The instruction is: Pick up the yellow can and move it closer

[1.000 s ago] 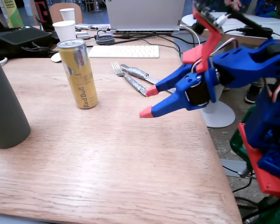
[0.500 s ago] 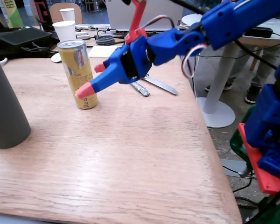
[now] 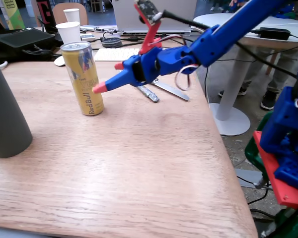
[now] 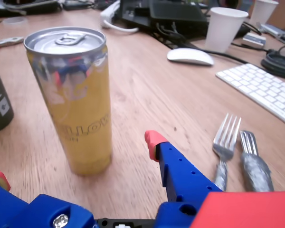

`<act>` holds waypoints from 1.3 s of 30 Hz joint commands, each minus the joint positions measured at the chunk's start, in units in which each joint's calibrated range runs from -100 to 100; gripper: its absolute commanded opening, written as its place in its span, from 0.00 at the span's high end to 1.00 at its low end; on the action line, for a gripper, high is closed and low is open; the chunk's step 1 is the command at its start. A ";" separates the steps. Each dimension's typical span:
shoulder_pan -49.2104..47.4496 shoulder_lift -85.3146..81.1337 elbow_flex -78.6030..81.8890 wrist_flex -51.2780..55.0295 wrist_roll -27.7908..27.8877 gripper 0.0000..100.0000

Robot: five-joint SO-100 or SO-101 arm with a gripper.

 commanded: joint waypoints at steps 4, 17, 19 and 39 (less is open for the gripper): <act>-1.32 11.72 -17.93 -0.99 0.10 0.40; -5.89 17.04 -26.71 -1.24 0.10 0.40; -7.75 17.55 -26.71 -2.80 0.10 0.40; -7.41 37.88 -51.44 -9.12 0.05 0.41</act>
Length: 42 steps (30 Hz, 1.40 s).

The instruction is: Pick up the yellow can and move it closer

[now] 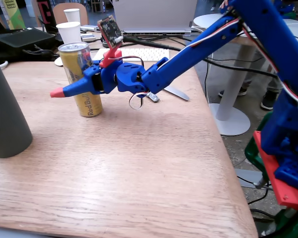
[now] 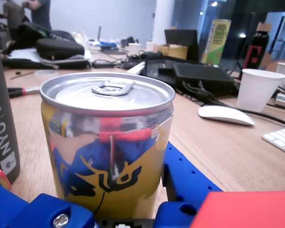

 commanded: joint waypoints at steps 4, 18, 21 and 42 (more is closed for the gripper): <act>-0.72 0.35 -4.56 -0.09 0.00 0.41; -0.72 0.35 -4.56 -0.01 0.00 0.54; -0.72 0.35 -4.56 -0.09 0.00 0.71; -1.23 -23.06 10.07 14.44 -0.59 0.77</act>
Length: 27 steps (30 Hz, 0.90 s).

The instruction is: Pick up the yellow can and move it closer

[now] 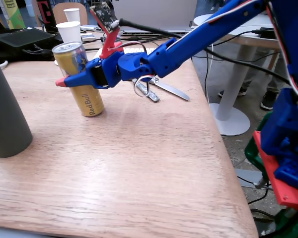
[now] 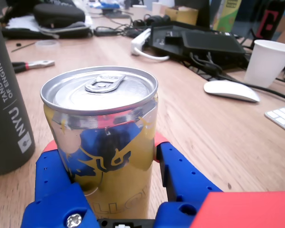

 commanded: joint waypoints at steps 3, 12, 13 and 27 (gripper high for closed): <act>-0.48 -11.20 -0.57 1.19 -0.44 0.77; -6.74 -23.89 8.40 1.27 -0.44 0.77; -6.91 -26.38 10.85 1.27 -0.44 0.77; -10.46 -57.42 41.15 1.27 0.00 0.77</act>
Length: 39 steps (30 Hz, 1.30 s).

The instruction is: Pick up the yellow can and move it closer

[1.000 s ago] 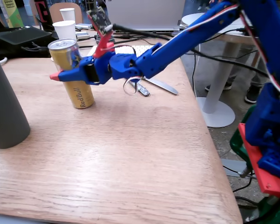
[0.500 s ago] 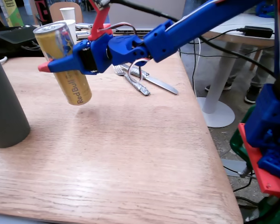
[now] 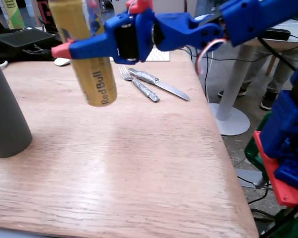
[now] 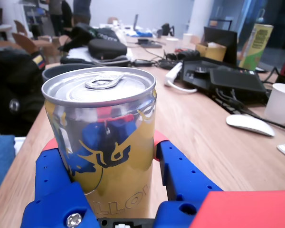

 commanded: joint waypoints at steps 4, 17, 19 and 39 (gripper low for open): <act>1.21 -17.24 8.21 -0.39 0.24 0.77; 1.89 -48.54 36.62 6.35 -0.24 0.77; 1.89 -53.43 36.81 15.54 -0.29 0.77; 1.04 -81.82 50.02 44.85 -0.34 0.77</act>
